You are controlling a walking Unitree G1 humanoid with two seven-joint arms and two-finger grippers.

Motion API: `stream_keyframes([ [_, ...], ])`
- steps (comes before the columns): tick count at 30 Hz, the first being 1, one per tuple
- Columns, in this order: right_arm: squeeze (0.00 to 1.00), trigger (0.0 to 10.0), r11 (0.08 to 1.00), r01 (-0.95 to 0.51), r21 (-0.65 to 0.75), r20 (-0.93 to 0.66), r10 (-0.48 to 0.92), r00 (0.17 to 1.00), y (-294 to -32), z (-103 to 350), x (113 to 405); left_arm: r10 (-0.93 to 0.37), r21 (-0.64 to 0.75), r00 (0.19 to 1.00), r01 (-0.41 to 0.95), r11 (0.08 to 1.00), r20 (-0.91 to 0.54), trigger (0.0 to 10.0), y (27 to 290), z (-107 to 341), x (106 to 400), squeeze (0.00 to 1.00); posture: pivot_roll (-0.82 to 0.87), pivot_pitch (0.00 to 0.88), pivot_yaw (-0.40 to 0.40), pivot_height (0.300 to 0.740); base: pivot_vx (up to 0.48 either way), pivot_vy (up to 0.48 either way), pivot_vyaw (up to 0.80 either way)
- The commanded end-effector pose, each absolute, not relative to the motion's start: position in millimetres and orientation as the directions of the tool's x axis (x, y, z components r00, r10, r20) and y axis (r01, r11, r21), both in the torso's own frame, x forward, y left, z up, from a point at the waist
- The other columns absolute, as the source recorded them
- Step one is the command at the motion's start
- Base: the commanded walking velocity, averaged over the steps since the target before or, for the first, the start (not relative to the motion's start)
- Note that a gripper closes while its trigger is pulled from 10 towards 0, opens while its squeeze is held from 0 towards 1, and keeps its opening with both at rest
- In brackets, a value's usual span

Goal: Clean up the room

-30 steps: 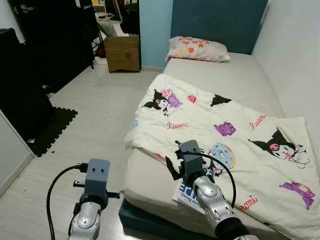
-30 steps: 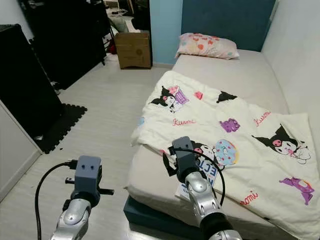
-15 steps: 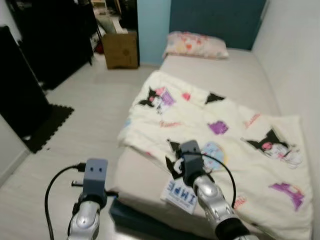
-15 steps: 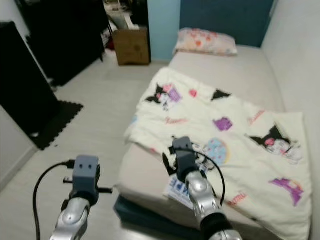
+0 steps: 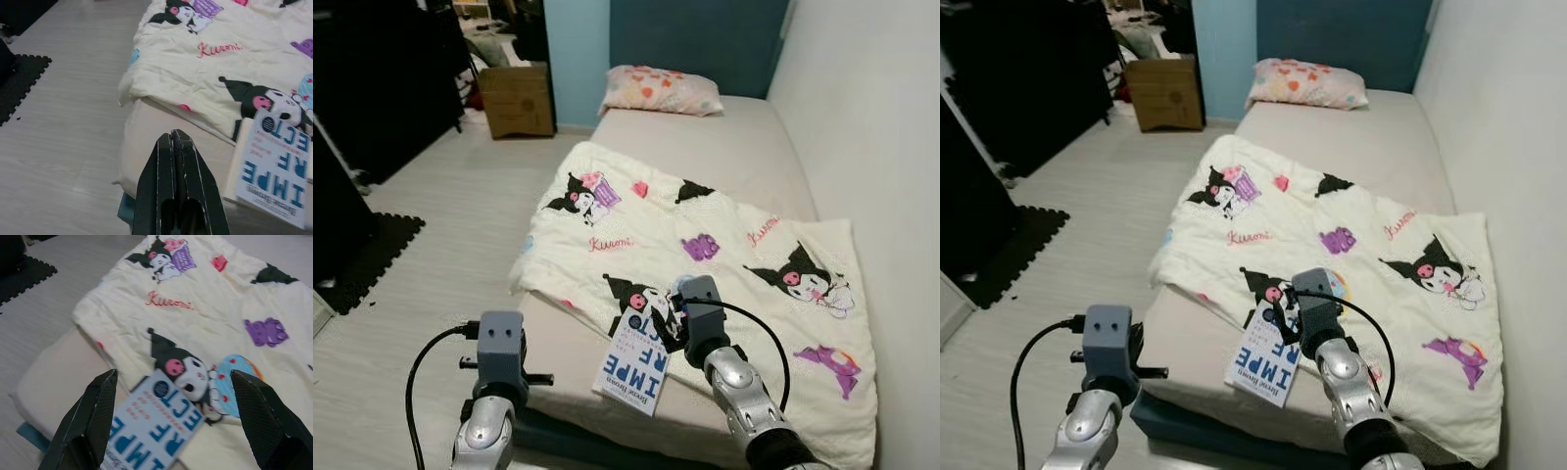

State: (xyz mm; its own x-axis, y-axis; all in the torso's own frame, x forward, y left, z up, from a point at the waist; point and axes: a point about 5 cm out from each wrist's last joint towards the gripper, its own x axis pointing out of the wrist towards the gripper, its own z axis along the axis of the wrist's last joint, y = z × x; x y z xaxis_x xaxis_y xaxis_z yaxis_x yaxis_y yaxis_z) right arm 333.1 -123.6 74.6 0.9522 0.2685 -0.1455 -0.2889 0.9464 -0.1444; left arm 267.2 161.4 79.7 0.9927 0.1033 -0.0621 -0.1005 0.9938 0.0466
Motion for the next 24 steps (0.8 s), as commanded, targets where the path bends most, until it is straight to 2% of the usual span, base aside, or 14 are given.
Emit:
stream_keyframes([
  [1, 0.0, 10.0, 0.942, -0.311, -0.126, -0.148, 0.292, 0.945, -114.7, 72.1, 330.5, 0.133, 0.082, 0.988, -0.126, 0.989, -0.077, 10.0, 171.2, 75.6, 263.8, 0.0, -0.06, 0.121, -0.042, 0.74, 0.0, 0.0, 0.0],
  [24, 0.0, 10.0, 0.946, -0.301, -0.121, -0.153, 0.282, 0.947, -116.0, 70.9, 330.2, 0.135, 0.138, 0.988, -0.124, 0.983, -0.073, 10.0, 173.3, 75.5, 266.7, 0.0, -0.05, 0.13, -0.037, 0.74, 0.0, 0.0, 0.0],
])
